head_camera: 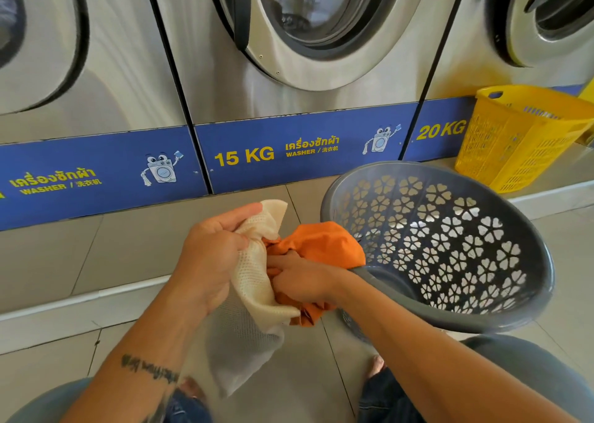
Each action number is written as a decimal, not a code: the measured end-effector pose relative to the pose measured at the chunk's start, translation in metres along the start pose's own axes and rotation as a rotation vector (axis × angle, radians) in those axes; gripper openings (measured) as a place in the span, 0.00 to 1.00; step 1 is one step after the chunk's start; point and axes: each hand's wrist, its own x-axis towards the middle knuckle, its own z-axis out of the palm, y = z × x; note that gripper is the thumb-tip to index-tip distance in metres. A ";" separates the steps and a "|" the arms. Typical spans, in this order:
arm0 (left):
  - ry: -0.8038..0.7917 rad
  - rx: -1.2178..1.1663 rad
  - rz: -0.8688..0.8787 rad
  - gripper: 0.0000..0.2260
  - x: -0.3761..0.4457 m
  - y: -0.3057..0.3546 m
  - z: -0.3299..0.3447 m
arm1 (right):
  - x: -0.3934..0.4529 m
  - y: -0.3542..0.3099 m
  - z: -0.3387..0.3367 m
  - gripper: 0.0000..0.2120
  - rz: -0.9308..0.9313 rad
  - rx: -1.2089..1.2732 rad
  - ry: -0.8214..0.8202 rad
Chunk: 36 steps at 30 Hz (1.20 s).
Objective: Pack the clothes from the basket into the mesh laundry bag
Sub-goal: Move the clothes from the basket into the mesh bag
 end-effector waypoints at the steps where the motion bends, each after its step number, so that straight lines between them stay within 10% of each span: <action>1: 0.042 -0.022 -0.006 0.26 0.003 0.001 -0.004 | -0.001 -0.002 -0.004 0.26 -0.019 -0.006 0.007; 7: 0.163 0.000 0.014 0.25 0.010 0.007 -0.010 | -0.032 0.001 -0.062 0.36 -0.078 -0.163 0.348; 18: 0.033 -0.115 0.080 0.23 -0.007 0.030 -0.010 | -0.040 0.022 -0.040 0.45 0.033 0.060 0.268; 23: 0.041 0.046 0.111 0.23 -0.004 0.018 -0.014 | -0.017 0.021 -0.011 0.17 0.085 0.360 0.357; 28: 0.054 0.240 0.150 0.22 -0.008 0.003 -0.011 | 0.000 0.011 0.012 0.16 -0.014 0.709 0.343; 36: 0.070 0.182 0.099 0.25 -0.009 -0.017 -0.018 | 0.007 0.009 0.048 0.17 -0.116 0.596 0.116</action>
